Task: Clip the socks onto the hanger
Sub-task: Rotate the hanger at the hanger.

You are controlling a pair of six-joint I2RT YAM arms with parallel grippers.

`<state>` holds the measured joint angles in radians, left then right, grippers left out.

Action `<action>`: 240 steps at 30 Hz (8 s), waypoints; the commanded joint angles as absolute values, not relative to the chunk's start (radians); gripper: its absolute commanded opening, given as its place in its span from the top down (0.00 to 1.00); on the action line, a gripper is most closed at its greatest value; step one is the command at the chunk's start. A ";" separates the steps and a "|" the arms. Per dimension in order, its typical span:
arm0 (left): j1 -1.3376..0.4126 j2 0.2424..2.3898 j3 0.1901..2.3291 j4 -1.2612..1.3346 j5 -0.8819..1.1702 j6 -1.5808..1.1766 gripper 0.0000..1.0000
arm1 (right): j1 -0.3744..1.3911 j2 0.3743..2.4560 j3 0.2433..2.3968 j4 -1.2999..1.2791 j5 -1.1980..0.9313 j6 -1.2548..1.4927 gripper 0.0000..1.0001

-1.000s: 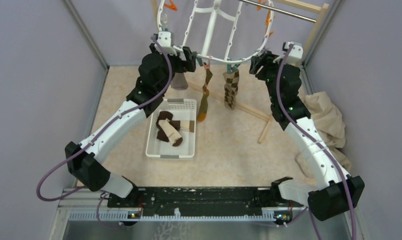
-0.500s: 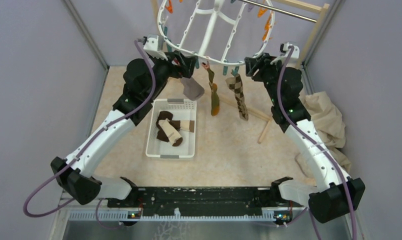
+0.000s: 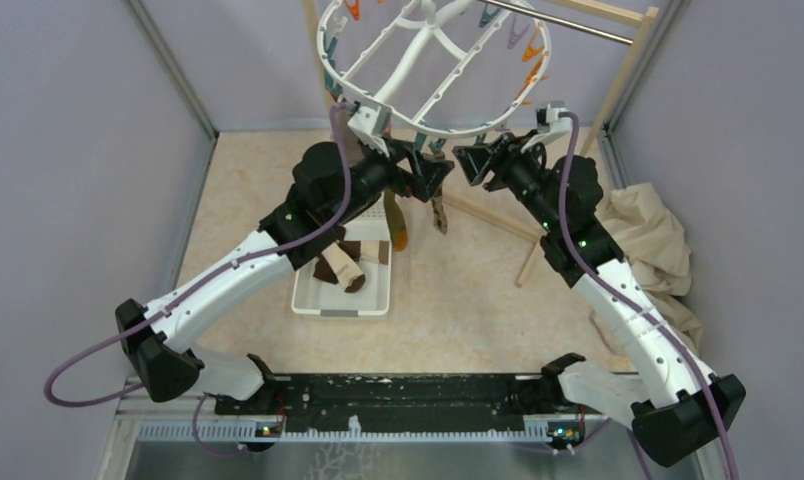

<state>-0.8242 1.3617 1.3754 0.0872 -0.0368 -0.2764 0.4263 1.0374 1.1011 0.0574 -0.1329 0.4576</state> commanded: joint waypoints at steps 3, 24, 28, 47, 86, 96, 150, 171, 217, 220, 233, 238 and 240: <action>-0.877 1.401 1.419 0.114 -0.038 -0.298 0.01 | 0.483 0.978 1.061 0.092 -0.162 0.504 0.47; -0.784 1.664 1.599 0.099 -0.263 -0.249 0.01 | 0.511 0.752 1.118 -0.170 0.199 0.284 0.39; -0.770 1.646 1.555 0.117 -0.269 -0.261 0.01 | 0.511 0.726 1.074 -0.099 0.290 0.217 0.36; -0.756 1.511 1.441 0.196 -0.018 -0.286 0.01 | 0.511 0.900 1.057 -0.008 0.132 0.195 0.47; -0.639 1.569 1.451 0.174 -0.045 -0.295 0.13 | 0.424 0.962 0.979 0.092 0.150 0.244 0.51; -0.587 1.558 1.454 0.127 -0.092 -0.286 0.09 | 0.417 0.965 0.967 0.123 0.161 0.255 0.51; -0.554 1.515 1.472 0.072 -0.082 -0.281 0.05 | 0.384 1.203 1.085 0.283 -0.233 -0.286 0.42; -0.493 1.534 1.522 0.004 -0.094 -0.357 0.05 | 0.339 1.026 1.020 0.244 -0.010 -0.077 0.46; -0.544 1.372 1.544 -0.074 0.091 -0.396 0.05 | 0.553 1.213 1.017 0.477 -0.100 0.044 0.48; -0.547 1.364 1.551 -0.084 0.087 -0.394 0.05 | 0.554 1.255 1.024 0.510 -0.104 0.047 0.48; -0.549 1.331 1.539 -0.097 0.046 -0.381 0.05 | 0.557 1.393 1.085 0.546 -0.195 0.080 0.56; -0.551 1.345 1.539 -0.097 0.039 -0.377 0.05 | 0.632 1.355 1.080 0.524 -0.198 0.073 0.61; -0.551 1.351 1.538 -0.098 0.040 -0.380 0.05 | 0.656 1.355 1.084 0.528 -0.207 0.081 0.64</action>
<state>-0.5438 1.3476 1.5181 -0.0994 0.0502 -0.3889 0.6018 1.4036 1.0180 0.4686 -0.1669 0.0654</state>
